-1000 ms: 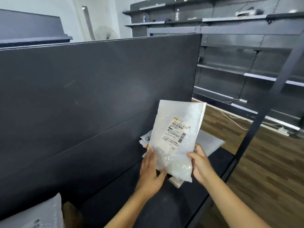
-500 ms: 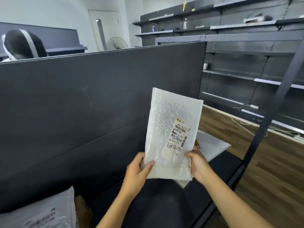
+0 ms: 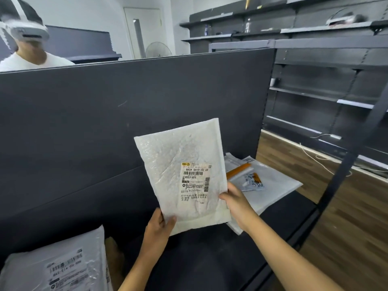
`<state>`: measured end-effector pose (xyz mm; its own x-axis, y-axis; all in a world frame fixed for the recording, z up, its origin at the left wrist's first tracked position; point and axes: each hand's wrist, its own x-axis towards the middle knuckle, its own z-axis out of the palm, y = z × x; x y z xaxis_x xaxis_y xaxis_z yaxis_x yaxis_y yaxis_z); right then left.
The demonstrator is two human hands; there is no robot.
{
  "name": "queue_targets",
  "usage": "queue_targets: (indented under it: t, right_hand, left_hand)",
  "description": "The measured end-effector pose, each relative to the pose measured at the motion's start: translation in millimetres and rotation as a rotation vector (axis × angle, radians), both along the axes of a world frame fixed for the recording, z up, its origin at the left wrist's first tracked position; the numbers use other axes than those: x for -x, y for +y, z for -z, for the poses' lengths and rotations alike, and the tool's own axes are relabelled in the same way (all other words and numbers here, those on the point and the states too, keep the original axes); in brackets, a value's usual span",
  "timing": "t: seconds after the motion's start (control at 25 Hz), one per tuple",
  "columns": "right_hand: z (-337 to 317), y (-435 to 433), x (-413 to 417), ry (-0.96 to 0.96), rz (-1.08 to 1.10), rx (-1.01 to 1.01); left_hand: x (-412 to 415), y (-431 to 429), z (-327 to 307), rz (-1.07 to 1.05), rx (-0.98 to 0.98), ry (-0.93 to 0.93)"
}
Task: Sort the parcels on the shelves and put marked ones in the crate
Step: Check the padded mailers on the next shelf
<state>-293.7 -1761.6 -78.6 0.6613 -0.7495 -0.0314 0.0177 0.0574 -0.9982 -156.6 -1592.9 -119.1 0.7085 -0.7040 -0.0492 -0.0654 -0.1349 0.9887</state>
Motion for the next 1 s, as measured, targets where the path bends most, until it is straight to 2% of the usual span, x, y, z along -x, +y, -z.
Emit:
queue_targets:
  t: [0.32,0.64,0.8,1.0]
  right_hand:
    - [40.0,19.5,-20.5,0.256,-0.146,0.237]
    - [104.2,48.4,-31.6,0.539,-0.447,0.182]
    - [132.7,57.3,-38.7,0.63,-0.506,0.165]
    - [186.1,78.9,-61.4,0.807,-0.609,0.248]
  left_hand:
    - [4.6,34.4,44.7,-0.129,-0.199,0.069]
    - [29.3,53.4,94.0,-0.291,-0.479,0.21]
    - [36.7,63.8,118.5,-0.278,-0.589,0.194]
    - [38.2,73.4,146.7,-0.25,-0.812,0.047]
